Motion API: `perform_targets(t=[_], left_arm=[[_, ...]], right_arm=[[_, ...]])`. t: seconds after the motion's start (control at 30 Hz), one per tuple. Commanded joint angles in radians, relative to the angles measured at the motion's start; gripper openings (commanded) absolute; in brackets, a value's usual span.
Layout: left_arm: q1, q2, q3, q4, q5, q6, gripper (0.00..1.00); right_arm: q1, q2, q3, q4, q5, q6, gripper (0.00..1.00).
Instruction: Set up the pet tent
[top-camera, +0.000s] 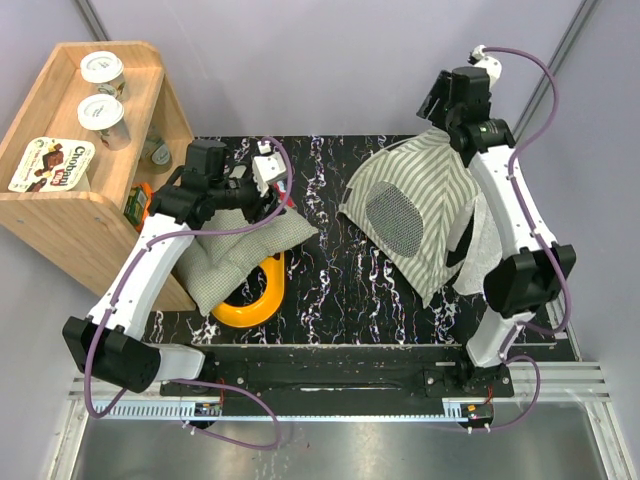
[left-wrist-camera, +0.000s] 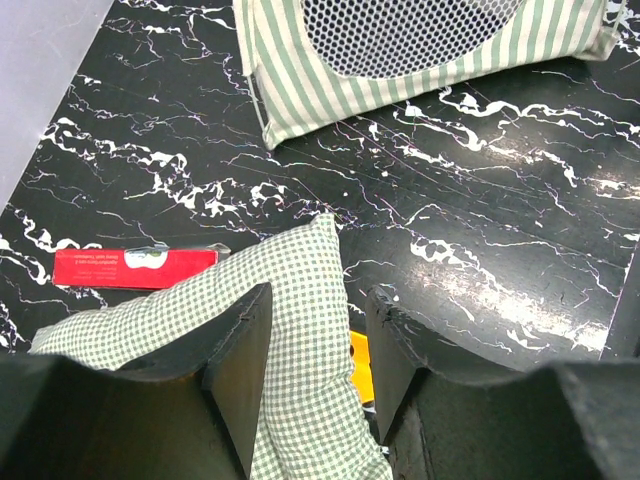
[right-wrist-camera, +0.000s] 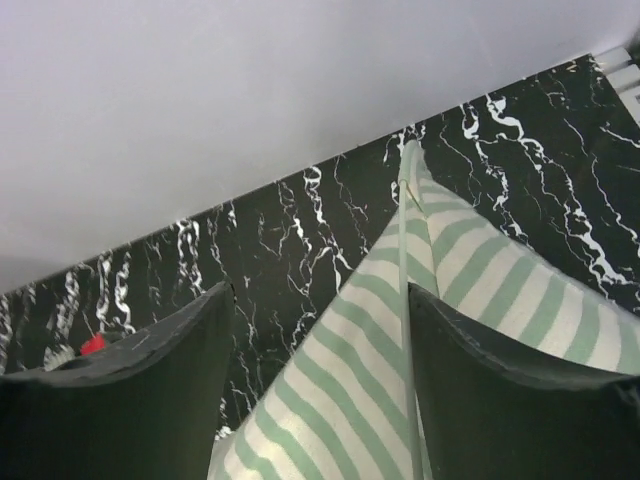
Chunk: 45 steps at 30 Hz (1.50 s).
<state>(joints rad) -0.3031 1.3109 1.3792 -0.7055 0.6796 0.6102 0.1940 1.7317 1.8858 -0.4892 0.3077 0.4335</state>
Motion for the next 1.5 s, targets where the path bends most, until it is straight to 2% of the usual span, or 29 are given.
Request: perform_targets(t=[0.0, 0.03, 0.07, 0.1, 0.3, 0.47, 0.5, 0.6, 0.73, 0.8, 0.9, 0.97, 1.07, 1.17, 1.27, 1.37, 1.47], left_arm=[[0.004, -0.018, -0.003, 0.035, 0.012, -0.013, 0.47], [0.004, -0.024, -0.009, 0.037, 0.008, -0.009, 0.47], [0.004, -0.025, -0.011, 0.037, 0.003, -0.006, 0.47], [0.005, -0.025, -0.015, 0.037, 0.0, -0.007, 0.47], [0.004, -0.029, -0.014, 0.034, -0.014, -0.015, 0.47], [0.01, -0.051, -0.037, 0.029, -0.029, -0.01, 0.48], [0.013, -0.055, -0.042, 0.026, -0.032, -0.01, 0.48], [0.024, -0.07, -0.055, 0.024, -0.026, -0.009, 0.48], [0.035, -0.09, -0.075, 0.024, -0.011, -0.009, 0.48], [0.042, -0.096, -0.078, 0.024, 0.0, -0.007, 0.48], [0.048, -0.096, -0.083, 0.024, 0.012, -0.012, 0.48], [0.053, -0.093, -0.081, 0.024, 0.02, -0.016, 0.49], [0.071, -0.099, -0.094, 0.02, 0.012, -0.01, 0.49], [0.117, -0.102, -0.1, 0.02, 0.018, -0.012, 0.49], [0.153, -0.105, -0.101, 0.02, 0.04, -0.015, 0.49], [0.17, -0.105, -0.1, 0.021, 0.044, -0.021, 0.49], [0.18, -0.105, -0.101, 0.02, 0.043, -0.026, 0.5]], right_arm=[[0.01, 0.054, 0.151, -0.159, -0.114, -0.123, 0.75], [0.01, 0.033, 0.145, -0.161, -0.128, -0.168, 0.8], [0.01, -0.003, 0.118, -0.158, -0.143, -0.209, 0.92], [0.01, -0.039, 0.093, -0.152, -0.154, -0.248, 0.99], [0.01, -0.274, 0.007, -0.176, -0.222, -0.459, 1.0], [0.009, -0.467, -0.144, -0.262, -0.176, -0.44, 0.99], [0.009, -0.494, -0.192, -0.288, -0.138, -0.379, 0.98], [-0.004, -0.595, -0.388, -0.302, -0.047, -0.279, 0.78], [-0.018, -0.782, -0.696, -0.185, 0.017, -0.12, 0.29], [-0.018, -0.868, -0.831, -0.126, 0.039, -0.063, 0.16], [-0.018, -0.942, -1.038, -0.033, 0.035, -0.006, 0.05], [-0.018, -0.933, -1.167, 0.096, -0.089, -0.015, 0.05], [0.001, -0.856, -1.261, 0.283, -0.25, 0.046, 0.04], [0.111, -0.737, -1.283, 0.54, -0.292, 0.05, 0.04], [0.186, -0.525, -1.139, 0.639, -0.361, -0.015, 0.06], [0.234, -0.304, -0.899, 0.64, -0.436, -0.055, 0.06], [0.274, -0.178, -0.747, 0.637, -0.453, -0.056, 0.09]])
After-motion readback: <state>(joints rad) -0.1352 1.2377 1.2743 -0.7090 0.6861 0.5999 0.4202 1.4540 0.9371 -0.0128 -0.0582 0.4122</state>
